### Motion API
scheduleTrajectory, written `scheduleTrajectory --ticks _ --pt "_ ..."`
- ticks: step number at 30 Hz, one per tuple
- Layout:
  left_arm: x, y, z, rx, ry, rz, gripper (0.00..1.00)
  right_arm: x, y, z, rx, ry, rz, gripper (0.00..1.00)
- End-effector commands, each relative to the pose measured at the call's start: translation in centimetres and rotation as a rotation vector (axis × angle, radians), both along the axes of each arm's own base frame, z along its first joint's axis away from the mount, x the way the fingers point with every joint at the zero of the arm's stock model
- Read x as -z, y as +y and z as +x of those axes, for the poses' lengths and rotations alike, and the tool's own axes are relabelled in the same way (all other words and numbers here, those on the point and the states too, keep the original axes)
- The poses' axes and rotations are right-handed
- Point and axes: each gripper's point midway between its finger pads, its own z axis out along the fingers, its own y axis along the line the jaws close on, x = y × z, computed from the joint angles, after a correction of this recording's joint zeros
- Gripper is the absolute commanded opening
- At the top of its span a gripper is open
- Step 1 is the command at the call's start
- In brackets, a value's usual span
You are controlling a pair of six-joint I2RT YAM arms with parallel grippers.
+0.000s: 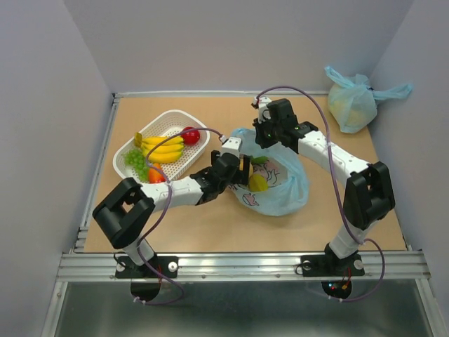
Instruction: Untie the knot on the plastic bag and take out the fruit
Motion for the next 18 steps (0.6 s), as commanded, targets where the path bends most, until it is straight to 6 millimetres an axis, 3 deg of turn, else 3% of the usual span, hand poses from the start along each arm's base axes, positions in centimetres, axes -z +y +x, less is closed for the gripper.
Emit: scheduleTrajectory --ticks 1,7,8,14,18 --pt "-1.5 -0.3 2.6 -0.067 -0.042 -0.020 0.91 -3.8 0.6 1.1 0.036 -0.103 0.062 0.00" --pt "-0.6 -2.0 4.0 -0.045 -0.031 0.006 0.91 -2.8 0.8 0.4 0.047 -0.073 0.073 0.01" --pt "0.7 -2.1 4.1 -0.044 -0.011 0.032 0.91 -2.7 0.7 0.4 0.048 -0.070 0.073 0.00" --pt "3.1 -3.2 4.8 -0.037 0.032 0.062 0.91 -1.7 0.8 0.3 0.057 -0.053 0.070 0.00" --pt "4.6 -3.4 4.7 -0.024 0.061 0.074 0.83 -1.1 0.8 0.2 0.060 -0.039 0.069 0.00"
